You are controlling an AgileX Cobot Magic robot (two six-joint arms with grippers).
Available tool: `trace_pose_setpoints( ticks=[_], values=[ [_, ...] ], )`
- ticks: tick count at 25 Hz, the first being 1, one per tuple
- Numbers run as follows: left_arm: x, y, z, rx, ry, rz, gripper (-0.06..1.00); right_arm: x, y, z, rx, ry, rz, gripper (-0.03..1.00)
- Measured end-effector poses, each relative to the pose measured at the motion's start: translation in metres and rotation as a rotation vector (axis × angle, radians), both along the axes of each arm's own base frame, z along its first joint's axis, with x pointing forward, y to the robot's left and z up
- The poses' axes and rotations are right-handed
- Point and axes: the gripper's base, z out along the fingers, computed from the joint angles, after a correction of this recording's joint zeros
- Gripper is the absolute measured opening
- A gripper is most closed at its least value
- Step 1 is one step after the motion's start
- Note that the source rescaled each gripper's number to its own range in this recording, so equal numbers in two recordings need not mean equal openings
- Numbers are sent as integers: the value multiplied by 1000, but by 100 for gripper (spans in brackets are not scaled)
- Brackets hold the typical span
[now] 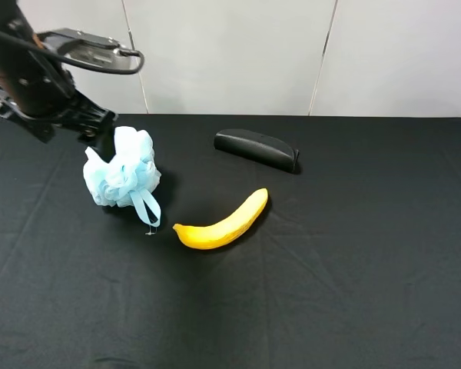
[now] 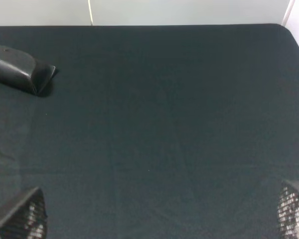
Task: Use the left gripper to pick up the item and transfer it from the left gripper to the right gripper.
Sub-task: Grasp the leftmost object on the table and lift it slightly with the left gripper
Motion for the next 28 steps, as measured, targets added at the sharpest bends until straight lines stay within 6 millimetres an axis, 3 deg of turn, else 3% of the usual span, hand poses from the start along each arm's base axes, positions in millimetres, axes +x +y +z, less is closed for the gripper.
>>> trace_pose_setpoints(
  ticks=[22,25,28],
  values=[
    [43,-17,-76,-28,-49,-13,99,0,0,0,3,-1,-1,99],
    [44,-17,-80,-25,-41,-13,93,0,0,0,3,-1,-1,99],
    [44,-17,-81,-25,-41,-13,75,0,0,0,3,-1,-1,99]
  ],
)
